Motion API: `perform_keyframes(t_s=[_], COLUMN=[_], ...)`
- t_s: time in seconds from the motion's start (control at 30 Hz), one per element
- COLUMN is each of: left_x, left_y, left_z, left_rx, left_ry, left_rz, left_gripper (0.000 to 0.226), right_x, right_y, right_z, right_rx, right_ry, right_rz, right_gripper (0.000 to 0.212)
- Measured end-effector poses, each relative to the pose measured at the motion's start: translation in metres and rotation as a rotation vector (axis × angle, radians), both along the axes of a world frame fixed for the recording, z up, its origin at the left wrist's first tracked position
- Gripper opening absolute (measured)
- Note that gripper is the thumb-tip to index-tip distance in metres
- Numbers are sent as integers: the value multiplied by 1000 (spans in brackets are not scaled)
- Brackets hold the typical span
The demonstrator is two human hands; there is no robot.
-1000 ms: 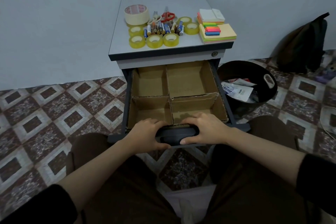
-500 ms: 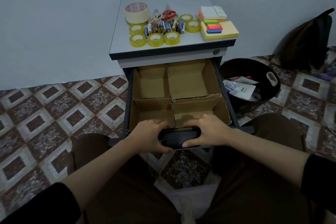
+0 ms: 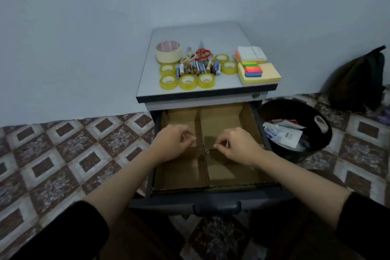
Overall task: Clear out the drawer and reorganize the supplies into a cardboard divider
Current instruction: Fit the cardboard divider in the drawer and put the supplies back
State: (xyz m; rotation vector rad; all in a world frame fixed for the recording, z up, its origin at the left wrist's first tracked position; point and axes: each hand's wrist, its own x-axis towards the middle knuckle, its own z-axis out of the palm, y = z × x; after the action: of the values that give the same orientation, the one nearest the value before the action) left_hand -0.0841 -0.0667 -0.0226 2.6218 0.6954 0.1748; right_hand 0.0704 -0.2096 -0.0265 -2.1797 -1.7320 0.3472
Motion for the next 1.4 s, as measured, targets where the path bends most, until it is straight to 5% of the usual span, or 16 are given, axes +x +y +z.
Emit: perform_keyframes(t_s=[0.33,0.8,1.4], left_x=[30,57,37], left_y=[75,103,98], left_z=[44,29,33], left_rx=[157,202,95], left_ry=[-283,-105,-417], left_rz=[476,529,470], left_gripper=[25,40,28], right_x=[48,102,105], right_y=[70,105,121], right_z=[58,83,86], right_rx=[133,89,9], right_ry=[-15,-133,-228], right_rz=[-212,-441,-461], right_gripper=[25,26,31])
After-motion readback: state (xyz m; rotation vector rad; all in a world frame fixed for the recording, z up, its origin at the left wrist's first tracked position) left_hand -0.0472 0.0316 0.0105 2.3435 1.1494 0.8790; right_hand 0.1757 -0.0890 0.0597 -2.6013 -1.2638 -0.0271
